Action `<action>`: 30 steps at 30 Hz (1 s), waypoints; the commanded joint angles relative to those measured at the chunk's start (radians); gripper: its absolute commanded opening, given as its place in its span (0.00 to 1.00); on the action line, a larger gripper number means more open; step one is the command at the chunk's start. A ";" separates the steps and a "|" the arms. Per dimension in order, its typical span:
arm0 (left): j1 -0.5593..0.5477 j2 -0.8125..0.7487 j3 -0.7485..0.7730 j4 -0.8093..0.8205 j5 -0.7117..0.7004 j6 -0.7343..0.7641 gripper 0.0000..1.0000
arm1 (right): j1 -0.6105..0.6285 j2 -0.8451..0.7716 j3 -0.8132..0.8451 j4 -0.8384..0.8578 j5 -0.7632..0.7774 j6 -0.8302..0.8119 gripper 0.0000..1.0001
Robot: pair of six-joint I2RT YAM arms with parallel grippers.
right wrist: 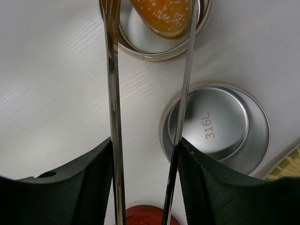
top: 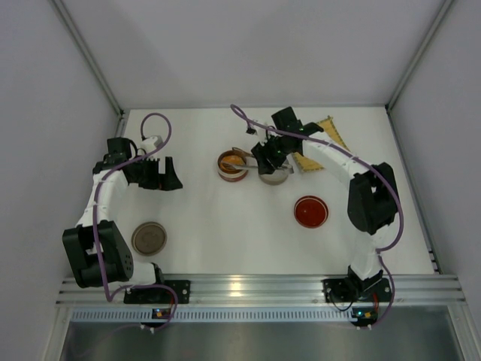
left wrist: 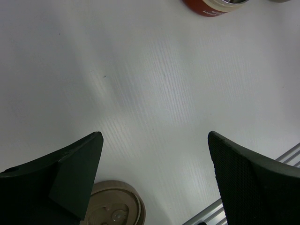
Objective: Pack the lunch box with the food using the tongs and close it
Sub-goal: Place the fake food in the packing box, then pick up the fake food from the plate.
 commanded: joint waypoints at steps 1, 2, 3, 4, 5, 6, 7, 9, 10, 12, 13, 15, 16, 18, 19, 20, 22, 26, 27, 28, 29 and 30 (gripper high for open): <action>0.005 -0.010 -0.002 0.015 0.012 0.017 0.98 | 0.012 -0.064 0.060 0.007 -0.028 -0.002 0.53; 0.006 -0.010 -0.002 0.015 0.014 0.017 0.98 | 0.012 -0.062 0.063 0.002 -0.025 -0.004 0.52; 0.006 -0.012 -0.002 0.015 0.012 0.019 0.98 | 0.010 -0.059 0.065 -0.001 -0.025 -0.007 0.52; 0.006 -0.013 -0.001 0.014 0.011 0.019 0.98 | 0.012 -0.058 0.065 -0.005 -0.023 -0.013 0.52; 0.006 -0.012 -0.001 0.014 0.011 0.019 0.98 | 0.010 -0.058 0.063 -0.007 -0.020 -0.016 0.51; 0.006 -0.015 -0.001 0.014 0.011 0.019 0.98 | 0.012 -0.055 0.060 -0.008 -0.020 -0.019 0.50; 0.006 -0.013 -0.001 0.012 0.008 0.019 0.98 | 0.012 -0.056 0.059 -0.010 -0.020 -0.024 0.50; 0.006 -0.017 -0.002 0.011 0.009 0.022 0.98 | 0.009 -0.067 0.059 -0.015 -0.022 -0.022 0.47; 0.006 -0.017 -0.002 0.011 0.009 0.020 0.98 | 0.006 -0.073 0.059 -0.013 -0.023 -0.018 0.46; 0.006 -0.017 -0.002 0.012 0.011 0.020 0.98 | -0.010 -0.102 0.063 -0.013 -0.052 -0.003 0.44; 0.006 -0.017 -0.001 0.011 0.011 0.023 0.98 | -0.020 -0.113 0.066 -0.016 -0.053 0.002 0.44; 0.005 -0.020 0.001 0.009 0.017 0.023 0.98 | -0.054 -0.146 0.079 -0.037 -0.072 0.007 0.44; 0.006 -0.018 0.002 0.007 0.020 0.028 0.98 | -0.069 -0.160 0.080 -0.047 -0.077 0.004 0.44; 0.006 -0.020 0.010 -0.006 0.031 0.054 0.98 | -0.121 -0.198 0.076 -0.073 -0.089 0.001 0.44; 0.006 -0.020 0.021 -0.014 0.032 0.063 0.98 | -0.143 -0.209 0.074 -0.084 -0.089 -0.012 0.44; 0.006 -0.018 0.027 -0.032 0.038 0.083 0.98 | -0.163 -0.219 0.063 -0.096 -0.088 -0.021 0.44; 0.006 -0.010 0.042 -0.049 0.038 0.098 0.98 | -0.241 -0.243 0.051 -0.133 -0.091 -0.061 0.43; 0.006 -0.009 0.051 -0.074 0.041 0.129 0.98 | -0.390 -0.252 0.025 -0.205 -0.102 -0.168 0.42; 0.006 -0.007 0.055 -0.087 0.052 0.141 0.98 | -0.451 -0.246 0.023 -0.218 -0.103 -0.206 0.41; 0.006 -0.003 0.056 -0.095 0.058 0.149 0.98 | -0.482 -0.240 0.019 -0.241 -0.109 -0.228 0.42; 0.006 0.002 0.061 -0.103 0.066 0.158 0.98 | -0.505 -0.236 0.019 -0.252 -0.114 -0.248 0.42; 0.005 0.011 0.062 -0.109 0.075 0.161 0.98 | -0.558 -0.219 0.019 -0.266 -0.111 -0.271 0.42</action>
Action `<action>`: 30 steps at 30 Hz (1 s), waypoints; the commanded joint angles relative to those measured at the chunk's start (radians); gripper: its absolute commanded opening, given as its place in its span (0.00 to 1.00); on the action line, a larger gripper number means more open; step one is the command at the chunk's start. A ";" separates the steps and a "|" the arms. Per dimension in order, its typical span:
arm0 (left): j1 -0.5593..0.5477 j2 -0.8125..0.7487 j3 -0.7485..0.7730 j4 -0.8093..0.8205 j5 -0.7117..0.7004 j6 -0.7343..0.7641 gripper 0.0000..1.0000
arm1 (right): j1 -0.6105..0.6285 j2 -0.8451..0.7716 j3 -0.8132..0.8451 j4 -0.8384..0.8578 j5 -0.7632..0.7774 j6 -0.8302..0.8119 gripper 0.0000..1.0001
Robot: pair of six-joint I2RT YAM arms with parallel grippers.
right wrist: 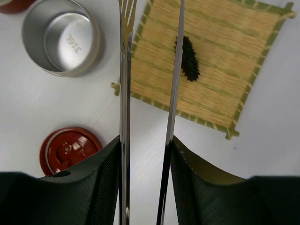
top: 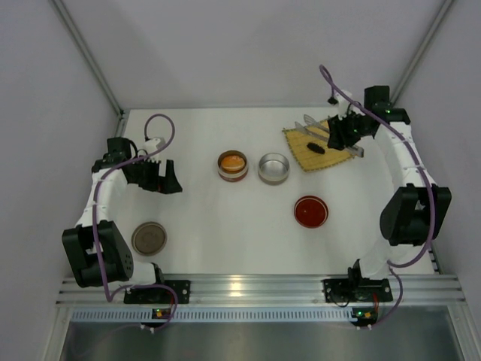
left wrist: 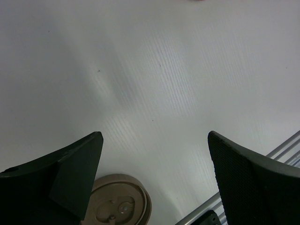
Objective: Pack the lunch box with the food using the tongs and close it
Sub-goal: Pick up the fake food from the plate.
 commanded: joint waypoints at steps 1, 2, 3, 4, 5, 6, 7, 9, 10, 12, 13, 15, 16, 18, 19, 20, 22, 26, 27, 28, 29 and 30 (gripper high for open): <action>0.005 0.015 0.044 -0.046 0.071 0.059 0.98 | -0.095 0.009 0.006 -0.107 -0.032 -0.150 0.41; 0.005 0.019 0.046 -0.047 0.072 0.059 0.98 | -0.106 0.016 0.006 -0.120 -0.023 -0.167 0.42; 0.006 0.027 0.049 -0.047 0.074 0.057 0.98 | -0.127 0.035 0.006 -0.126 -0.017 -0.184 0.42; 0.006 0.030 0.049 -0.049 0.074 0.059 0.98 | -0.138 0.045 0.006 -0.129 -0.011 -0.210 0.42; 0.006 0.036 0.049 -0.049 0.077 0.059 0.98 | -0.146 0.053 0.009 -0.137 -0.005 -0.221 0.42; 0.006 0.042 0.052 -0.050 0.077 0.060 0.98 | -0.161 0.071 0.009 -0.137 -0.003 -0.236 0.42; 0.006 0.044 0.054 -0.052 0.077 0.060 0.98 | -0.169 0.082 0.009 -0.137 -0.003 -0.241 0.41; 0.006 0.052 0.055 -0.060 0.075 0.066 0.98 | -0.186 0.110 0.012 -0.138 -0.006 -0.253 0.41; 0.006 0.053 0.055 -0.061 0.074 0.068 0.98 | -0.189 0.116 0.014 -0.138 -0.008 -0.258 0.41; 0.006 0.056 0.055 -0.064 0.069 0.071 0.98 | -0.194 0.136 0.015 -0.143 -0.009 -0.274 0.41; 0.006 0.058 0.058 -0.066 0.069 0.073 0.98 | -0.194 0.142 0.017 -0.143 -0.009 -0.284 0.41; 0.006 0.062 0.060 -0.069 0.068 0.070 0.98 | -0.197 0.164 0.021 -0.146 -0.008 -0.297 0.41; 0.006 0.064 0.061 -0.069 0.068 0.068 0.98 | -0.197 0.170 0.025 -0.149 -0.002 -0.300 0.41; 0.006 0.067 0.061 -0.067 0.071 0.067 0.98 | -0.197 0.191 0.035 -0.149 0.006 -0.304 0.41; 0.006 0.069 0.061 -0.064 0.071 0.066 0.98 | -0.198 0.196 0.043 -0.149 0.009 -0.304 0.41; 0.006 0.069 0.061 -0.066 0.072 0.066 0.98 | -0.200 0.207 0.046 -0.147 0.011 -0.304 0.41; 0.006 0.076 0.058 -0.067 0.086 0.066 0.98 | -0.203 0.213 0.055 -0.143 0.011 -0.297 0.41; 0.005 0.087 0.054 -0.073 0.092 0.071 0.98 | -0.206 0.233 0.058 -0.134 0.014 -0.288 0.41; 0.005 0.087 0.054 -0.073 0.092 0.071 0.98 | -0.207 0.236 0.058 -0.129 0.017 -0.287 0.41; 0.003 0.089 0.055 -0.072 0.091 0.071 0.98 | -0.207 0.237 0.057 -0.123 0.021 -0.284 0.41; 0.005 0.090 0.055 -0.072 0.092 0.071 0.98 | -0.207 0.240 0.057 -0.115 0.023 -0.279 0.41; 0.005 0.090 0.058 -0.072 0.091 0.071 0.98 | -0.209 0.242 0.058 -0.112 0.024 -0.278 0.41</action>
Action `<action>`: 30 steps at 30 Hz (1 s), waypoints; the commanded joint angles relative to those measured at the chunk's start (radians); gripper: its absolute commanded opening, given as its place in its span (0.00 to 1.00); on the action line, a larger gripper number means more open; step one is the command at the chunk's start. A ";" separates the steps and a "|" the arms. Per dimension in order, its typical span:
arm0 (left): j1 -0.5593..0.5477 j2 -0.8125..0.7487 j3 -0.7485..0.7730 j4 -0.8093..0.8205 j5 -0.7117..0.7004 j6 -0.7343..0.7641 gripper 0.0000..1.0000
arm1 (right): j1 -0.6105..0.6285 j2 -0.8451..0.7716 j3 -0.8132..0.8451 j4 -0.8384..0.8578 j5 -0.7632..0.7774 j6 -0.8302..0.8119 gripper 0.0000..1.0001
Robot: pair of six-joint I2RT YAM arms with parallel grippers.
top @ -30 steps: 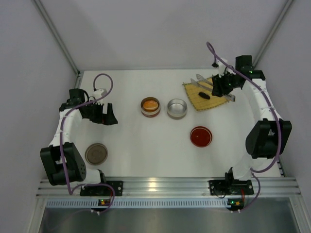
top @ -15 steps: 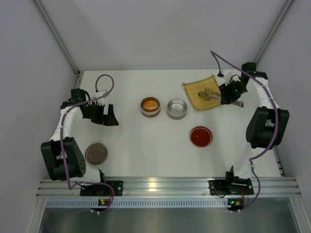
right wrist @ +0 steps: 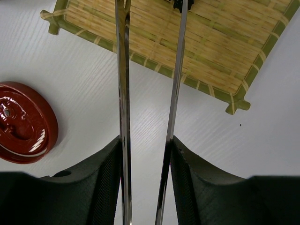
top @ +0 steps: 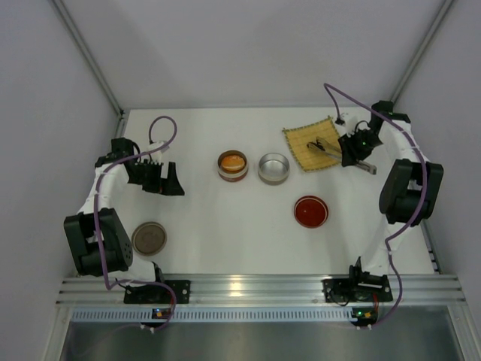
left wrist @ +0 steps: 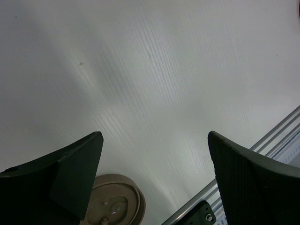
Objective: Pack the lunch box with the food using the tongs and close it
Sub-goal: Pick up the fake food from the plate.
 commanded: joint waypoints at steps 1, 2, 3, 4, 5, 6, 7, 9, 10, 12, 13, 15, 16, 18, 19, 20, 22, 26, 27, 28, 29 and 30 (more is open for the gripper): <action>0.005 0.002 0.038 -0.007 0.042 0.027 0.98 | -0.020 0.011 0.061 0.019 -0.013 -0.006 0.41; 0.006 0.005 0.038 -0.007 0.043 0.026 0.98 | -0.019 0.014 0.065 0.020 -0.011 -0.005 0.41; 0.005 0.005 0.039 -0.006 0.043 0.026 0.98 | -0.019 0.017 0.071 0.020 -0.011 -0.003 0.41; 0.005 0.005 0.041 -0.006 0.040 0.023 0.98 | -0.019 0.020 0.082 0.019 -0.009 -0.002 0.41; 0.006 0.007 0.041 -0.006 0.042 0.021 0.98 | -0.020 0.023 0.087 0.020 -0.009 0.000 0.41; 0.006 0.007 0.042 -0.004 0.043 0.021 0.98 | -0.022 0.023 0.091 0.020 -0.009 0.001 0.41; 0.006 0.008 0.041 -0.004 0.042 0.018 0.98 | -0.023 0.026 0.100 0.019 -0.009 0.001 0.41; 0.005 0.010 0.041 -0.003 0.045 0.020 0.98 | -0.023 0.029 0.111 0.010 -0.009 -0.002 0.41; 0.005 0.010 0.041 -0.001 0.043 0.018 0.98 | -0.023 0.032 0.119 0.006 -0.008 -0.003 0.41; 0.005 0.013 0.042 -0.001 0.045 0.015 0.98 | -0.023 0.041 0.128 -0.001 -0.006 -0.008 0.42; 0.005 0.014 0.044 -0.003 0.046 0.015 0.98 | -0.025 0.046 0.133 -0.007 -0.008 -0.009 0.42; 0.005 0.014 0.048 -0.003 0.045 0.013 0.98 | -0.025 0.048 0.133 -0.010 -0.008 -0.017 0.42; 0.005 0.014 0.050 -0.003 0.046 0.012 0.98 | -0.023 0.048 0.130 -0.013 -0.012 -0.019 0.41; 0.005 0.014 0.053 -0.003 0.045 0.007 0.98 | -0.025 0.049 0.130 -0.021 -0.017 -0.025 0.41; 0.006 0.016 0.054 -0.003 0.046 0.007 0.98 | -0.025 0.052 0.134 -0.026 -0.026 -0.028 0.41; 0.005 0.016 0.056 -0.003 0.045 0.007 0.98 | -0.023 0.055 0.137 -0.038 -0.029 -0.034 0.40; 0.006 0.017 0.059 -0.001 0.045 0.006 0.98 | -0.025 0.061 0.145 -0.053 -0.037 -0.040 0.39; 0.005 0.019 0.070 -0.007 0.048 0.003 0.98 | -0.023 0.072 0.160 -0.087 -0.042 -0.049 0.33; 0.006 0.019 0.071 -0.009 0.048 0.001 0.98 | -0.023 0.071 0.162 -0.090 -0.042 -0.051 0.31; 0.005 0.019 0.071 -0.009 0.048 0.001 0.98 | -0.025 0.068 0.162 -0.092 -0.042 -0.052 0.29; 0.005 0.017 0.073 -0.010 0.046 0.001 0.98 | -0.025 0.068 0.162 -0.096 -0.042 -0.054 0.25; 0.005 0.016 0.073 -0.011 0.043 -0.005 0.98 | -0.025 0.063 0.162 -0.102 -0.042 -0.055 0.24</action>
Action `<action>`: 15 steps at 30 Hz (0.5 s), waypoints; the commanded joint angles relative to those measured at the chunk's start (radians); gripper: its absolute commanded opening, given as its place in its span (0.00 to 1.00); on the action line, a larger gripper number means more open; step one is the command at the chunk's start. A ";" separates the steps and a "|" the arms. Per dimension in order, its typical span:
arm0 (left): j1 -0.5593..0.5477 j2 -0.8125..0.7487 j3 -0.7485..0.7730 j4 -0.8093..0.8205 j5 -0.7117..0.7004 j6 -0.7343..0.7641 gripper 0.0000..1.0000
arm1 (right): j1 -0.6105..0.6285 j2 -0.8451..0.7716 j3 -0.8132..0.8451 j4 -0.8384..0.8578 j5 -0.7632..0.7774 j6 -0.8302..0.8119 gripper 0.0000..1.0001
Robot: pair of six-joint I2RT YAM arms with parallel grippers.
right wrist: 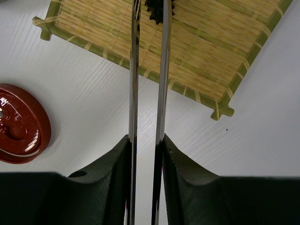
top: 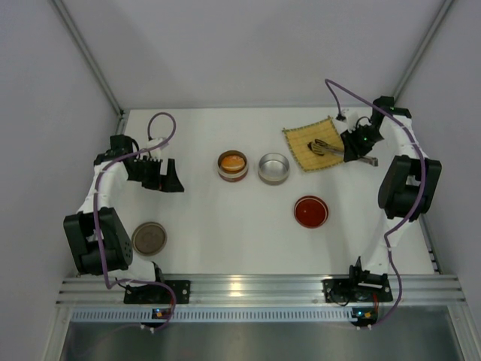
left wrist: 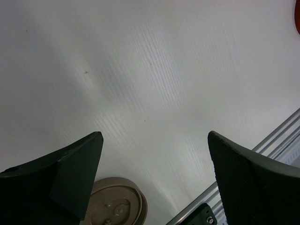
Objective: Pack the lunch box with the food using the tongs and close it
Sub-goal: Pick up the fake food from the plate.
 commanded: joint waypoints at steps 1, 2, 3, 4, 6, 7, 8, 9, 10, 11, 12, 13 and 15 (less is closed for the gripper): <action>0.005 0.004 0.035 -0.009 0.030 0.000 0.98 | -0.014 -0.013 0.054 -0.053 -0.038 -0.030 0.22; 0.006 0.002 0.034 -0.007 0.030 0.000 0.98 | -0.014 -0.021 0.057 -0.059 -0.040 -0.030 0.20; 0.003 -0.001 0.034 -0.007 0.028 -0.002 0.98 | -0.016 -0.028 0.066 -0.076 -0.047 -0.032 0.19; 0.005 -0.006 0.032 -0.006 0.028 -0.002 0.98 | -0.014 -0.048 0.071 -0.085 -0.052 -0.032 0.18; 0.005 -0.007 0.030 -0.006 0.030 -0.002 0.98 | -0.014 -0.067 0.094 -0.105 -0.067 -0.033 0.17; 0.005 -0.007 0.030 -0.006 0.030 -0.003 0.98 | -0.016 -0.089 0.100 -0.126 -0.073 -0.033 0.16; 0.005 -0.007 0.030 -0.004 0.033 -0.005 0.98 | -0.016 -0.099 0.108 -0.137 -0.080 -0.033 0.16; 0.005 -0.007 0.030 -0.004 0.036 -0.005 0.98 | -0.016 -0.108 0.120 -0.149 -0.098 -0.033 0.15; 0.006 -0.009 0.030 -0.003 0.039 -0.008 0.98 | -0.013 -0.128 0.123 -0.172 -0.106 -0.033 0.15; 0.005 -0.010 0.032 -0.003 0.041 -0.009 0.98 | -0.013 -0.139 0.126 -0.183 -0.113 -0.033 0.15; 0.006 -0.010 0.032 -0.003 0.044 -0.011 0.98 | -0.010 -0.148 0.126 -0.192 -0.127 -0.033 0.15; 0.005 -0.013 0.030 -0.003 0.045 -0.012 0.98 | -0.002 -0.171 0.124 -0.208 -0.130 -0.033 0.15; 0.005 -0.018 0.026 -0.001 0.048 -0.012 0.98 | 0.012 -0.209 0.102 -0.217 -0.144 -0.035 0.15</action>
